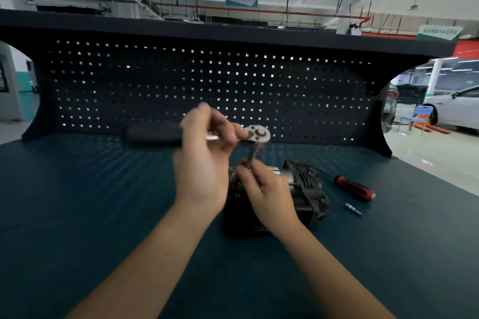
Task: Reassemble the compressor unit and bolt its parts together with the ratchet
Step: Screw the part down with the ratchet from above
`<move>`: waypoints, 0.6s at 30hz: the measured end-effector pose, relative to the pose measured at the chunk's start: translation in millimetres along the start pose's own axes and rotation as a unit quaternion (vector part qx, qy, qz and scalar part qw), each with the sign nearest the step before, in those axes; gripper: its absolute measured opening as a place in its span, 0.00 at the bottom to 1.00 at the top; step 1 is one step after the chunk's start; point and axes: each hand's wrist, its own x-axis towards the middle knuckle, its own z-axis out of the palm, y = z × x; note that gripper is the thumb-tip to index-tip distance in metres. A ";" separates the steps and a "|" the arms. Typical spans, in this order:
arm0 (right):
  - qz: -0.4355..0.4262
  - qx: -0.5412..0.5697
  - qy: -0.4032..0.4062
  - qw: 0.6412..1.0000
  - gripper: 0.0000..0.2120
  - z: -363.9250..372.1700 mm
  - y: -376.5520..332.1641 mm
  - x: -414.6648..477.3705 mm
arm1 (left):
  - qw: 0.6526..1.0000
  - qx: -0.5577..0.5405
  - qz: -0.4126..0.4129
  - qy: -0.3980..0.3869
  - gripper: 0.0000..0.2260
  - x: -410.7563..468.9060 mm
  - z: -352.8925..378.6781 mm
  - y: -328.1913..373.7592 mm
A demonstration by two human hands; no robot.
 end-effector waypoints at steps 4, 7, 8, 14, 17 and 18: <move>0.023 -0.054 0.017 0.998 0.24 4.3 -1.9 -4.7 | 0.984 0.139 0.093 -0.066 0.13 -40.1 -6.3 -10.6; 0.035 -0.028 0.046 0.998 0.13 5.7 -5.0 -10.5 | 0.997 0.010 0.062 -0.055 0.18 -25.3 -18.9 -4.3; 0.037 -0.018 0.045 0.998 0.09 7.0 -6.1 -10.7 | 0.999 -0.030 0.021 -0.033 0.19 -10.6 -16.7 2.2; 0.008 -0.002 -0.046 0.999 0.22 5.9 -10.5 -11.5 | 0.953 -0.070 -0.295 -0.019 0.21 63.1 -13.7 18.3; -0.006 -0.021 -0.060 0.998 0.27 5.5 -11.1 -7.9 | 0.943 -0.002 -0.316 -0.103 0.13 67.6 -7.4 17.4; -0.036 -0.039 -0.042 0.998 0.25 6.3 -13.0 -5.8 | 0.939 0.008 -0.319 -0.132 0.12 64.8 -4.5 19.0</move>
